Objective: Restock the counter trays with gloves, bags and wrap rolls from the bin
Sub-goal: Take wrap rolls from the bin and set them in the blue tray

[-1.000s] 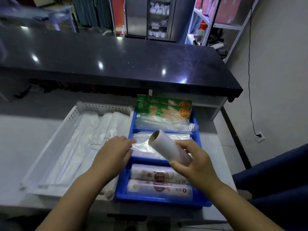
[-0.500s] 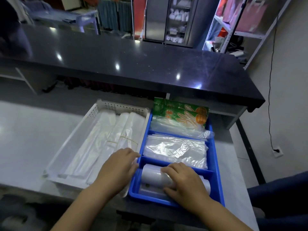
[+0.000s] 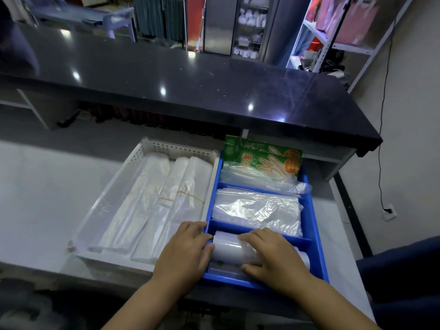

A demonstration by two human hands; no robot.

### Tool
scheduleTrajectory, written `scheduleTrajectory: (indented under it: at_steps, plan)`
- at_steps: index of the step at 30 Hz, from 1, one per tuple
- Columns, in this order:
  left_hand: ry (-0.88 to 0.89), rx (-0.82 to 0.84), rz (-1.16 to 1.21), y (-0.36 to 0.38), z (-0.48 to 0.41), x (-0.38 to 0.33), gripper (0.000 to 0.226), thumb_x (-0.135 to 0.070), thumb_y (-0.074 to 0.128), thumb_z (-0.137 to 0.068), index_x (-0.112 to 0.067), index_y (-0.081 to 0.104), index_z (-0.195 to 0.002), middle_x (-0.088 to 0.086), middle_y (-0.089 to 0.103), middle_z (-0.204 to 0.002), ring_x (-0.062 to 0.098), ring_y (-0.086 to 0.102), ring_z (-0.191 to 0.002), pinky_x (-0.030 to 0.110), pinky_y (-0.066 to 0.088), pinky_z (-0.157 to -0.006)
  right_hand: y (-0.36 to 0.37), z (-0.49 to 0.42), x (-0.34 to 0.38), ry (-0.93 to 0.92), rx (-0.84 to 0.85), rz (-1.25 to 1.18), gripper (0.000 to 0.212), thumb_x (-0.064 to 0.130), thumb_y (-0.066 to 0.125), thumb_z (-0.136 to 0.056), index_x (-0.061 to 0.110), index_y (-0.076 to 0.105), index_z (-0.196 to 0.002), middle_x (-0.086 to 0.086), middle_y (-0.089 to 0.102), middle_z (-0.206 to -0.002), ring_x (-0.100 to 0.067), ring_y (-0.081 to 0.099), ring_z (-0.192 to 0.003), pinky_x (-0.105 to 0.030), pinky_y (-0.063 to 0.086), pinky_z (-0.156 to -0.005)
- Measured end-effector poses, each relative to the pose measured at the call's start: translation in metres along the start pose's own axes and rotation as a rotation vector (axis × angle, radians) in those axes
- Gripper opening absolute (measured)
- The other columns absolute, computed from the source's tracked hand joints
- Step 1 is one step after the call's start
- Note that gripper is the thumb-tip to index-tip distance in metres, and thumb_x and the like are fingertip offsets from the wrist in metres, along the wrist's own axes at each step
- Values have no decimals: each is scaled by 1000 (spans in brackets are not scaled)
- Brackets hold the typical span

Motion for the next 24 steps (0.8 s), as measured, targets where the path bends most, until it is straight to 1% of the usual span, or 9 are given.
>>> scheduleTrajectory:
  at_steps: [2, 4, 6, 8, 10, 12, 18, 21, 24]
  plan:
    - [23, -17, -6, 1, -1, 2, 9, -25, 66, -77, -21, 71, -84, -2, 66, -105, 8, 43, -101, 20, 51, -70, -1, -1, 1, 27, 15, 6, 55, 47, 62, -74, 33, 49, -126, 11, 56, -120, -11, 49, -107, -25, 37, -90]
    - [30, -12, -2, 0, -1, 2, 8, -25, 67, -77, -21, 71, -84, -2, 66, -106, 9, 45, -101, 21, 52, -71, -1, -2, 3, 51, 30, 21, 56, 50, 60, -75, 34, 47, -127, 12, 56, -121, -9, 48, -108, -24, 36, -90]
    - [26, 14, -7, -1, -2, 3, 10, -24, 73, -73, -21, 71, -83, -2, 67, -105, 14, 54, -100, 24, 54, -70, -2, -3, 5, 70, 41, 35, 57, 54, 58, -75, 34, 47, -128, 12, 56, -121, -9, 48, -108, -23, 36, -91]
    - [46, 27, 12, -3, -3, 4, 10, -24, 73, -71, -21, 71, -81, -1, 68, -103, 18, 61, -95, 26, 55, -66, -3, -6, 8, 91, 37, 46, 55, 55, 55, -79, 33, 48, -129, 11, 56, -121, -9, 49, -109, -23, 35, -92]
    - [88, 23, 29, -9, -6, 5, 8, -26, 66, -74, -23, 71, -78, -4, 69, -96, 17, 63, -89, 25, 54, -64, -4, -11, 13, 119, 8, 46, 49, 51, 54, -82, 32, 49, -128, 9, 58, -120, -11, 50, -108, -25, 36, -92]
    - [116, 10, 30, -16, -11, 8, 12, -27, 59, -76, -24, 71, -77, -6, 69, -90, 14, 62, -85, 23, 53, -64, -6, -17, 19, 141, -25, 50, 45, 48, 52, -85, 30, 51, -127, 8, 59, -119, -12, 51, -108, -27, 37, -92]
    - [104, 7, -32, -35, -15, 15, 8, -20, 65, -81, -15, 71, -82, 0, 69, -83, 20, 61, -81, 31, 50, -62, -10, -16, 48, 176, -98, 139, 38, 44, 47, -89, 27, 55, -123, 4, 63, -116, -18, 53, -105, -34, 38, -92]
    - [90, -1, -81, -50, -4, 11, 6, -20, 69, -78, -15, 71, -77, 1, 69, -74, 22, 60, -71, 32, 48, -55, -11, -7, 59, 211, -135, 193, 37, 43, 44, -92, 27, 54, -123, 4, 63, -116, -20, 52, -106, -35, 36, -94]
    - [63, -58, -137, -65, 15, 3, 9, -20, 77, -70, -13, 70, -69, 1, 68, -64, 22, 61, -62, 29, 46, -45, -15, 7, 67, 210, -179, 200, 34, 42, 43, -92, 27, 55, -119, 4, 63, -115, -20, 52, -104, -35, 36, -91]
Point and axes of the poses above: each hand's wrist, its own z-axis away from the middle knuckle, its own y-axis out of the palm, x = y × z, the point moved 2 cm from there along -z, towards the middle knuckle
